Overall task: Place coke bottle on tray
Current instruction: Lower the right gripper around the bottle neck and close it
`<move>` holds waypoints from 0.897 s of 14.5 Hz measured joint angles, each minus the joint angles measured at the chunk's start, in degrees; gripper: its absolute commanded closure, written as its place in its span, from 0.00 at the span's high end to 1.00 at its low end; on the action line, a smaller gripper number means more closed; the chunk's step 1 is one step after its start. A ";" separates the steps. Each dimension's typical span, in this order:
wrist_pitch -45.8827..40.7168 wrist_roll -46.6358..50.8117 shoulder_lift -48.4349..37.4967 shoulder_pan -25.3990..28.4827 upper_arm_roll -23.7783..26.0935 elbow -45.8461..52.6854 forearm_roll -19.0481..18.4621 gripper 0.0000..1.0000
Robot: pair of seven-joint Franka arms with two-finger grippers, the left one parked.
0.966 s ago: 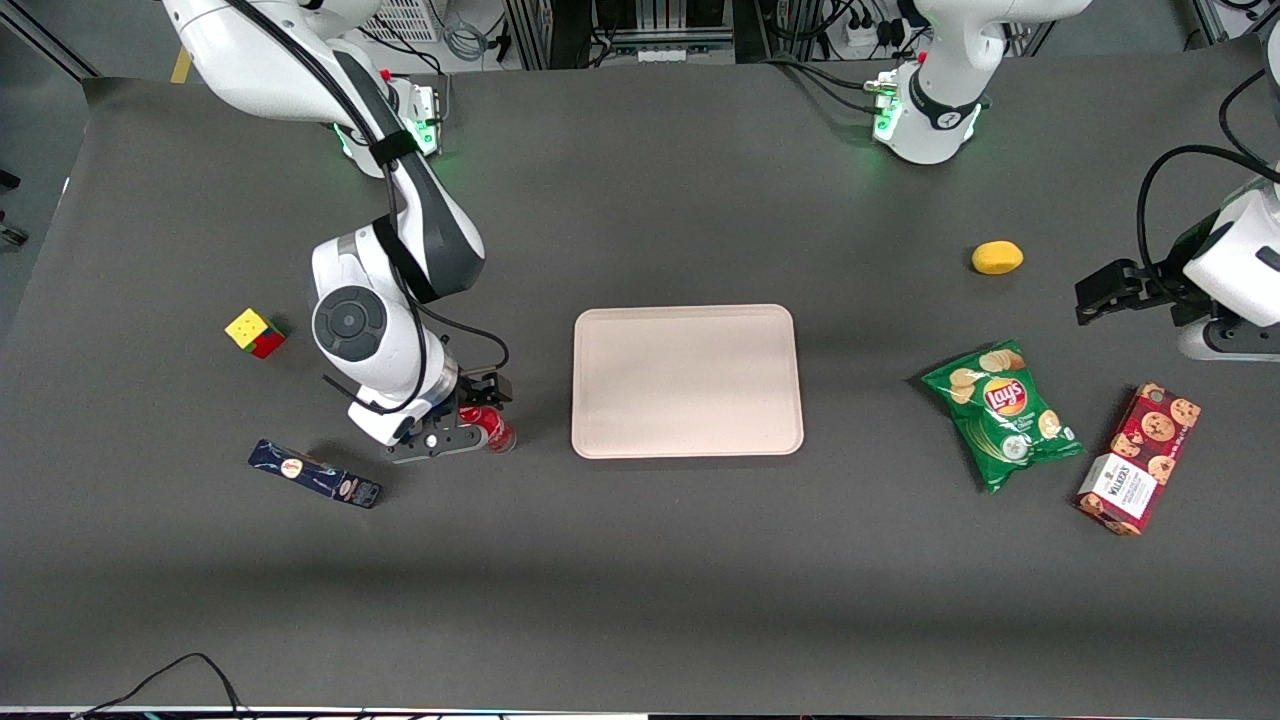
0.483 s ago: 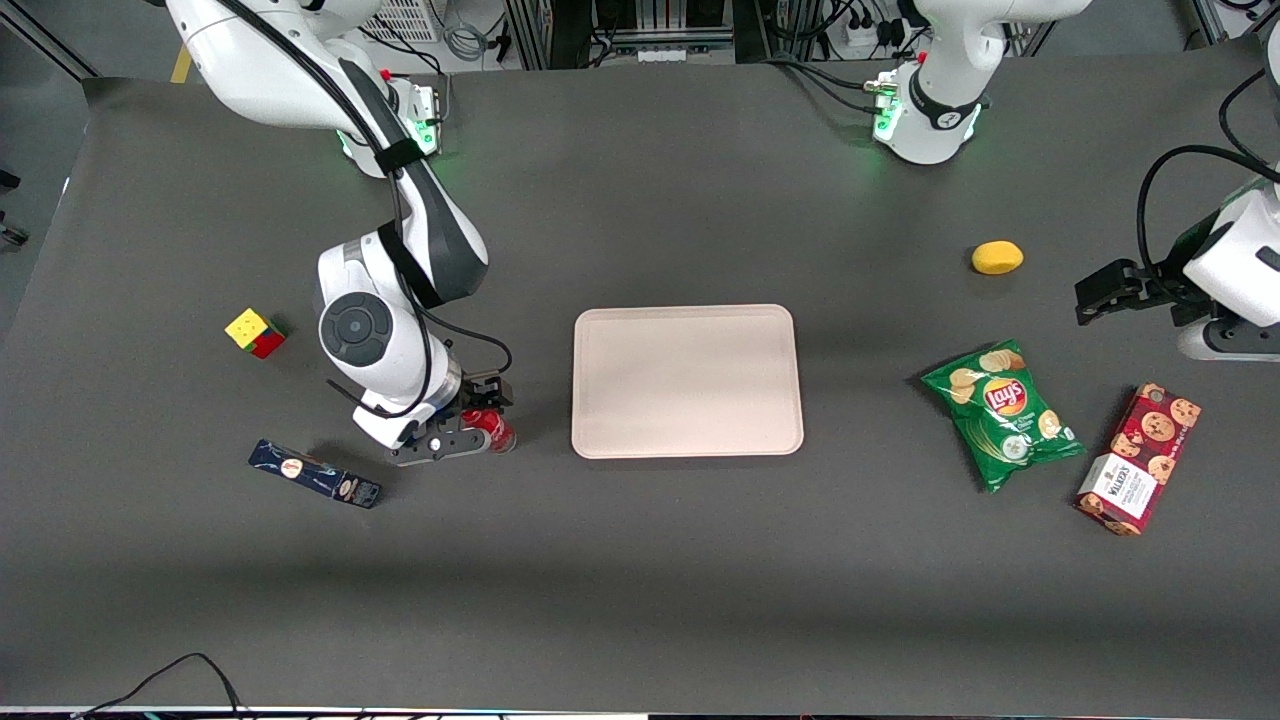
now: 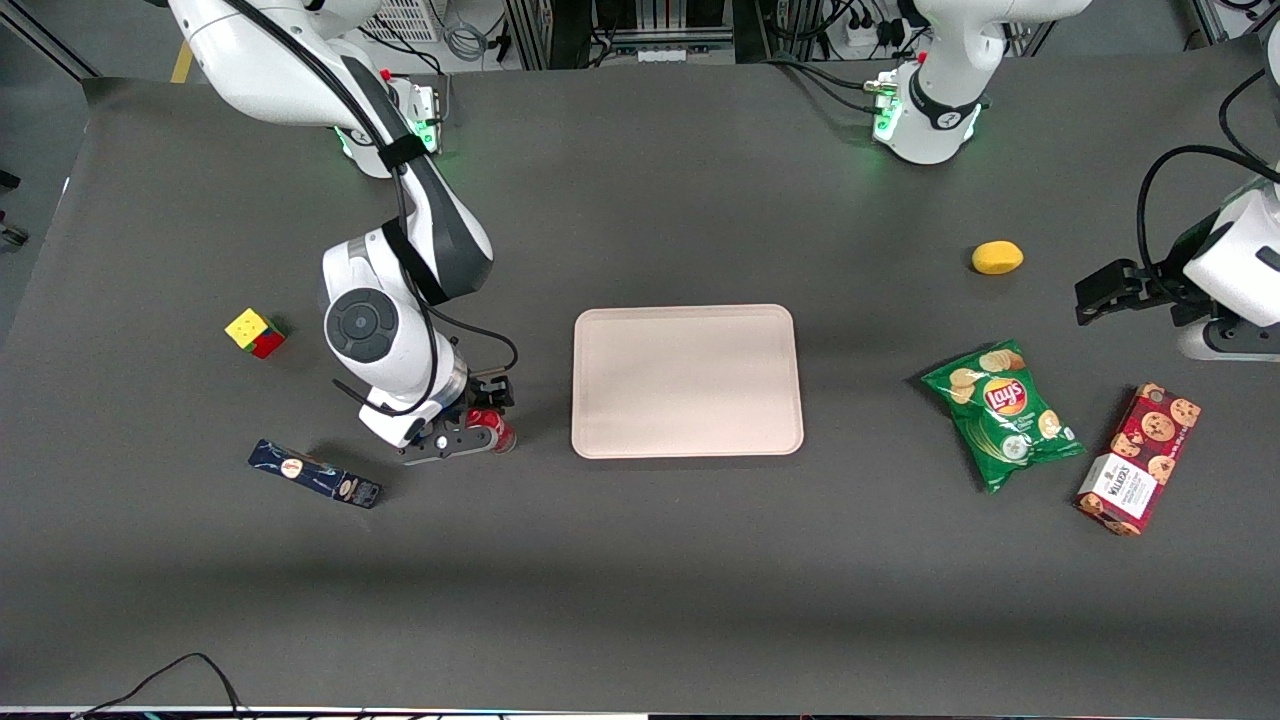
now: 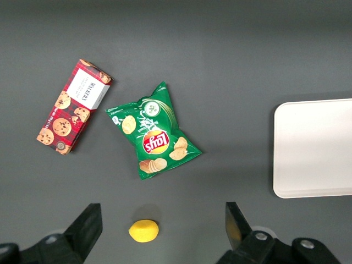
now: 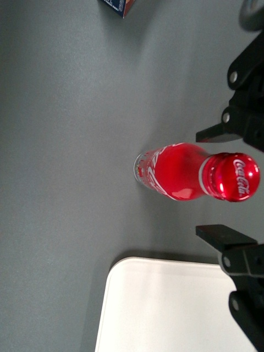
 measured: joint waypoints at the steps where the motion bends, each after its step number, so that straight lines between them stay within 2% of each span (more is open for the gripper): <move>1: 0.00 0.00 0.00 0.00 0.00 0.00 0.00 0.68; 3: 0.00 0.00 0.00 -0.01 0.00 -0.04 0.00 0.68; 5: -0.02 0.00 0.00 -0.02 0.00 -0.09 0.00 0.53; 7: -0.03 0.00 0.00 -0.21 -0.01 -0.13 0.00 0.43; 10: -0.05 -0.17 0.00 -0.46 -0.03 -0.27 -0.01 0.00; 13: -0.07 -0.71 -0.07 -0.54 -0.07 -0.28 -0.10 0.00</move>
